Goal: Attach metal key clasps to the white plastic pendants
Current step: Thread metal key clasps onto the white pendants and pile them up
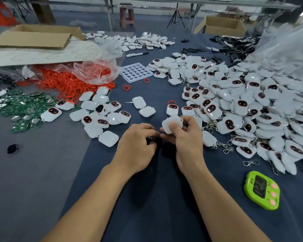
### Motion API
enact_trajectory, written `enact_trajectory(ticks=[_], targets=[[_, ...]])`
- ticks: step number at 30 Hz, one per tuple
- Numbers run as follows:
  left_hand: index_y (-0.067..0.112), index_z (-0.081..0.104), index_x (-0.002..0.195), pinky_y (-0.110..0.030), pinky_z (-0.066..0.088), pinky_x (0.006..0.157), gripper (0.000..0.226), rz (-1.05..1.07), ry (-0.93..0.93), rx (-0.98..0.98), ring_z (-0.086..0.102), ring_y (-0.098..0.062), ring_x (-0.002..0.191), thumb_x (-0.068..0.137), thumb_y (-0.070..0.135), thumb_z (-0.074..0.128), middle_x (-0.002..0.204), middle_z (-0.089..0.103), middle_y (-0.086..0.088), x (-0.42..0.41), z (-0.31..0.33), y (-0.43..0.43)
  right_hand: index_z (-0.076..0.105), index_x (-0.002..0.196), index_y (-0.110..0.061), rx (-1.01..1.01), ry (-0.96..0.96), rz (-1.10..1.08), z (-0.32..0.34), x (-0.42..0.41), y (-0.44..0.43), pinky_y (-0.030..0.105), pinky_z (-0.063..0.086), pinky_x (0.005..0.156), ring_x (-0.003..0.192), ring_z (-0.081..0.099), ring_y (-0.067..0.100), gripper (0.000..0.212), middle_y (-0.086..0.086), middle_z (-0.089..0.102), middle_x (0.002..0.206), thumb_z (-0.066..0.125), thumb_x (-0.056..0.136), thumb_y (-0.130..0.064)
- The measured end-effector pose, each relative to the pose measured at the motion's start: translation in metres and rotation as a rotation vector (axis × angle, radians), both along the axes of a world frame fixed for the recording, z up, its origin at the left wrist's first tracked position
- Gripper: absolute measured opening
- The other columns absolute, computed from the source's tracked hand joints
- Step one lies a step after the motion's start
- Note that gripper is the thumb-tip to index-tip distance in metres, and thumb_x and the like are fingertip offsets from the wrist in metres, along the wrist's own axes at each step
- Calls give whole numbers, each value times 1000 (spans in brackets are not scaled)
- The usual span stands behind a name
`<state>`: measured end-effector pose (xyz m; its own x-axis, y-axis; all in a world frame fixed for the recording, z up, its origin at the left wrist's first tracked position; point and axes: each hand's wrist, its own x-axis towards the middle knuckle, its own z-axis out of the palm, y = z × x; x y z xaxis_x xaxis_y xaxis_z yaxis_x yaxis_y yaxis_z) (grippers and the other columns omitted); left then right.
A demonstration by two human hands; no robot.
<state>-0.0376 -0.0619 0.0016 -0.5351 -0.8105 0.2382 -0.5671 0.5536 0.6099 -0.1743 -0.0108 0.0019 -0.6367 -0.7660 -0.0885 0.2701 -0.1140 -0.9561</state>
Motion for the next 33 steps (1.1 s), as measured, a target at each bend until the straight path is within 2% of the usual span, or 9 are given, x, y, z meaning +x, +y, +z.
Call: enact_trajectory(ticks=[4,9,15,18,20,23,25,28,33], targets=[[31,79,95,-34,45,84,17,50,11,-25,53,-16,95,88,18,71,100,68,15,-1,0,2,66,113,-17,19,27,59,3,-1,-1,30,61,66,72,76,23,30,5,75,80,59,94,5],[23,79,89,-42,45,77,16,34,-15,-199,54,-20,81,87,9,72,84,68,8,-2,-4,10,69,110,-12,7,18,115,4,-3,3,31,59,64,70,69,25,26,10,74,83,61,92,5],[29,76,110,-21,39,76,30,69,59,-161,51,-6,87,92,8,65,91,60,21,0,-3,10,69,77,-15,-11,108,200,4,-3,11,22,42,55,67,52,15,11,0,61,72,63,73,-6],[26,76,102,-14,39,75,24,102,163,-207,55,-6,86,93,7,64,93,65,17,-1,0,15,61,72,-16,15,138,265,6,-4,15,22,40,54,66,46,14,9,0,54,72,60,71,-8],[30,75,94,-11,41,74,25,128,204,-156,58,-6,87,91,8,65,89,65,19,-2,1,17,56,73,-10,63,168,325,8,-5,15,25,42,55,66,45,18,7,6,53,74,61,67,-11],[39,75,89,-7,44,75,26,164,293,-32,64,1,89,88,13,68,90,68,26,-1,3,15,50,81,-1,118,229,380,8,-5,15,32,42,56,66,44,22,25,13,55,78,63,65,-16],[45,73,88,-6,46,76,25,177,337,51,66,6,87,86,20,71,88,70,33,-1,5,16,54,83,-8,134,313,389,5,-4,14,32,41,55,63,46,19,21,5,57,73,63,66,-16],[48,74,79,-9,50,74,24,179,395,134,69,7,83,83,24,74,83,71,34,-3,6,17,65,88,-24,115,449,397,3,-3,15,30,52,60,68,57,12,25,-7,67,78,65,67,-12],[40,79,79,-10,52,70,21,163,560,266,73,-1,79,80,19,78,82,76,20,-5,6,16,67,82,-22,98,430,369,1,-2,14,31,46,55,61,52,12,17,-6,62,69,65,68,-12]])
